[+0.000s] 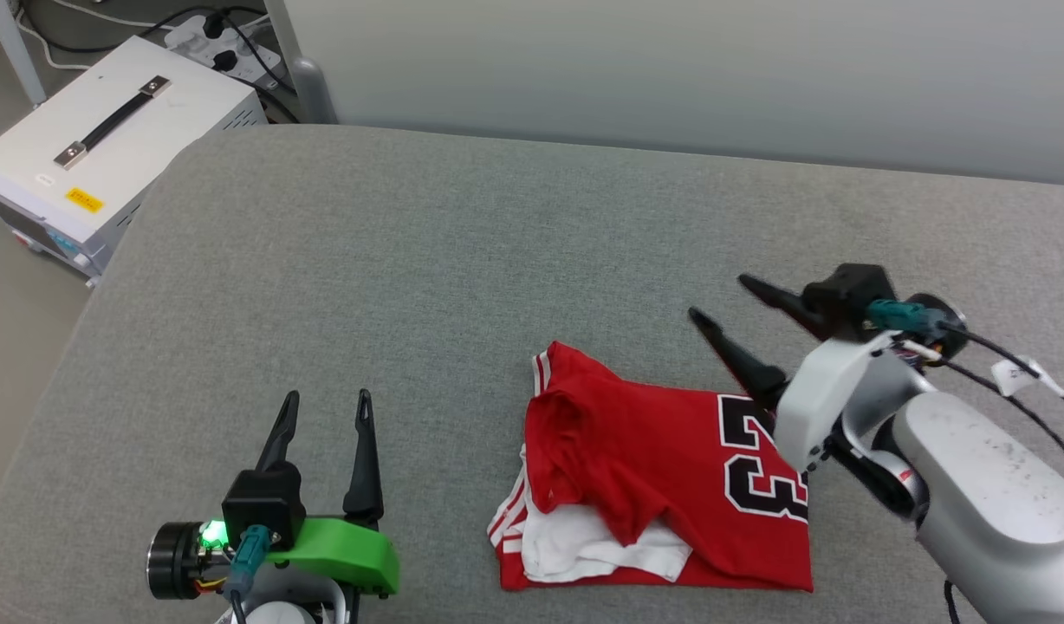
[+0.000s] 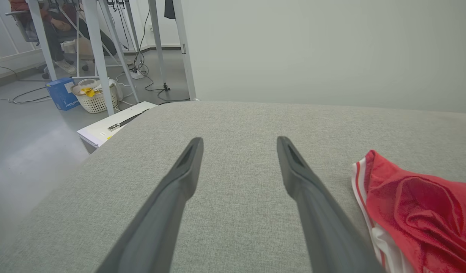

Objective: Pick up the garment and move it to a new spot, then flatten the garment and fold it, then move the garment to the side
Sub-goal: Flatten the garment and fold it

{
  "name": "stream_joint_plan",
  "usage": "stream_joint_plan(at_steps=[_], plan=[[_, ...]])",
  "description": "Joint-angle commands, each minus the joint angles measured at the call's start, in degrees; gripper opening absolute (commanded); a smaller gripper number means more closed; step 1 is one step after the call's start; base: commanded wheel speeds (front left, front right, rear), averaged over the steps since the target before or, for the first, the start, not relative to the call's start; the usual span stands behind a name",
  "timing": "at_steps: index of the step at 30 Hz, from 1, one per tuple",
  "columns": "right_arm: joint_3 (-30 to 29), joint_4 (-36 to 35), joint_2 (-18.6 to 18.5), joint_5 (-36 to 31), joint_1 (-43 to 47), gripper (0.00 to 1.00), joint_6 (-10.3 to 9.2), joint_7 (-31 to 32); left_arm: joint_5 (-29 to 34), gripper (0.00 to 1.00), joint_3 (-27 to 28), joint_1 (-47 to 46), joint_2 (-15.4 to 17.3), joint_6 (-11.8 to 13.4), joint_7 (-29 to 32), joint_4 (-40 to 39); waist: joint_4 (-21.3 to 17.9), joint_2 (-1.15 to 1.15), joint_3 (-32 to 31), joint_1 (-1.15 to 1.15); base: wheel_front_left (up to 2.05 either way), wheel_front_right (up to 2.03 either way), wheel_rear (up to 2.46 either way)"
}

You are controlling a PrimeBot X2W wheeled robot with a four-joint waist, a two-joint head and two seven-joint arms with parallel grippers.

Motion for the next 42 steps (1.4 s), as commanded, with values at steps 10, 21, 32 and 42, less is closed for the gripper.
stream_joint_plan(at_steps=[10, 21, 32, 42], plan=[[-27.0, -3.2, 4.1, -18.5, 12.0, 1.0, -0.05, -13.2, 1.2, 1.0, 1.0, 2.0, -0.2, -0.6, -0.3, -1.1, -2.6, 0.31, -2.4, 0.0, 0.0, 0.0, 0.0], [-44.0, -14.3, 14.2, -27.7, 26.2, 1.0, -0.05, -15.0, 1.9, 1.0, 1.2, 4.4, 0.2, -1.0, -0.3, -2.8, -3.7, 0.31, -4.8, 0.0, 0.0, 0.0, 0.0], [-43.7, -16.3, 18.6, -26.2, 36.9, 1.0, -0.05, -15.1, 1.6, 1.0, 0.9, 6.3, 0.3, -1.8, -0.3, -3.1, -3.8, 0.31, -6.2, 0.0, 0.0, 0.0, 0.0], [-43.0, -15.6, 19.8, -25.5, 39.3, 1.0, -0.05, -15.1, 1.1, 1.0, 0.9, 6.9, 0.2, -2.0, -0.3, -2.6, -3.8, 0.31, -6.4, 0.0, 0.0, 0.0, 0.0]])
